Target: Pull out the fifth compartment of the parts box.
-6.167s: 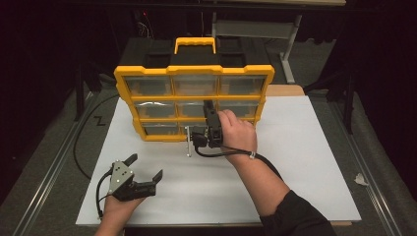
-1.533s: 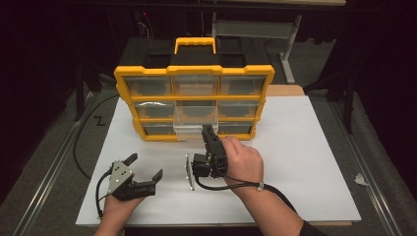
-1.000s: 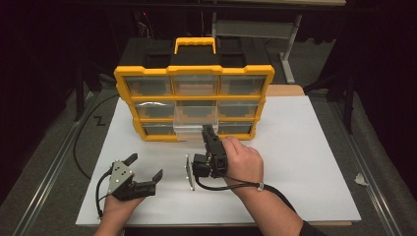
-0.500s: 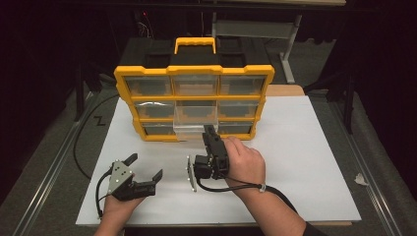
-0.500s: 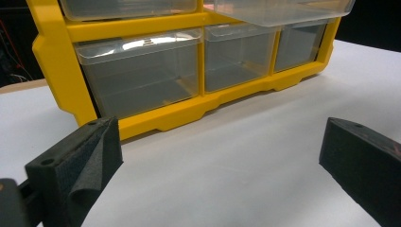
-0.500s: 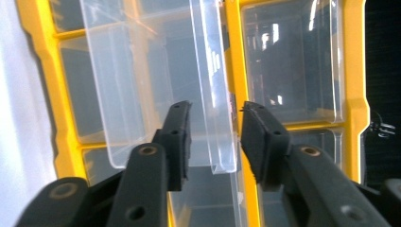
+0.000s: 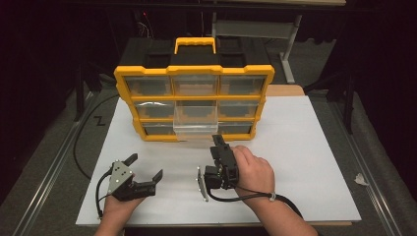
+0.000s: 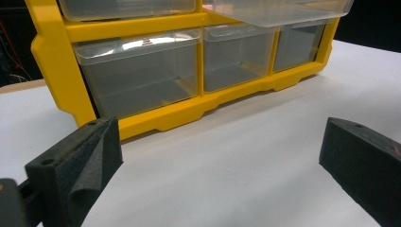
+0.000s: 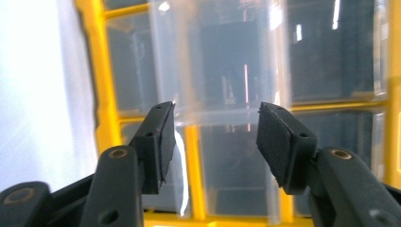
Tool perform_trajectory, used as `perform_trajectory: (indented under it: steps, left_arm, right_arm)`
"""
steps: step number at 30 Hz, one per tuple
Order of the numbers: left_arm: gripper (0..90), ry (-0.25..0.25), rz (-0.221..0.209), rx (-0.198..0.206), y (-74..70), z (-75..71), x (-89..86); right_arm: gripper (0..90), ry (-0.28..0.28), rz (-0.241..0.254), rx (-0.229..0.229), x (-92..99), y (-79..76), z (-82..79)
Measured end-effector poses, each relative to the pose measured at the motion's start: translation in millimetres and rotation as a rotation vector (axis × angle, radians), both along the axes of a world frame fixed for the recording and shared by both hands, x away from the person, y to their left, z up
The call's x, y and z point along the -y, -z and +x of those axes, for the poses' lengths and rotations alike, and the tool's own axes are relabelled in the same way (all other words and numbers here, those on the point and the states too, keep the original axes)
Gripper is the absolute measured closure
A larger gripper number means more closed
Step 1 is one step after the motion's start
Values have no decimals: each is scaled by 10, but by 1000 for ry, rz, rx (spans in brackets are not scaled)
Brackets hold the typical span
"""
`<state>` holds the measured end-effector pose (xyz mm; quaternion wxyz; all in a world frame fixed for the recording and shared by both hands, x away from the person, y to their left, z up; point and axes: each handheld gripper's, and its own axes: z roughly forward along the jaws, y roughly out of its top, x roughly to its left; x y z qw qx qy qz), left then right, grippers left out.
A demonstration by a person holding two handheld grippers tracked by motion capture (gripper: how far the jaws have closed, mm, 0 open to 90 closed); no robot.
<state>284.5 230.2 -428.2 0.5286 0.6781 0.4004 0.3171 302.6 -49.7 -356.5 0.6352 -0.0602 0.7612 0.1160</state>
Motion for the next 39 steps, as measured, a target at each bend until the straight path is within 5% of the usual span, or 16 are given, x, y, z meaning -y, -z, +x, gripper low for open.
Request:
perform_trajectory:
  steps: [2, 4, 18, 32, 39]
  left_arm:
    - [7, 0, 0, 0, 1, 0, 2]
    - [7, 1, 1, -1, 1, 1, 3]
    - [7, 0, 4, -3, 6, 3, 6]
    - [7, -3, 7, -7, 14, 9, 4]
    - [7, -3, 6, -9, 16, 12, 12]
  right_arm:
    - [467, 9, 20, -21, 41, 78, -1]
    - [459, -3, -16, -18, 81, 130, 6]
    - [396, 53, -67, -121, 511, 654, 27]
    - [269, 192, -46, -136, 1280, 779, 60]
    - [61, 246, -30, -161, 1534, 791, 94]
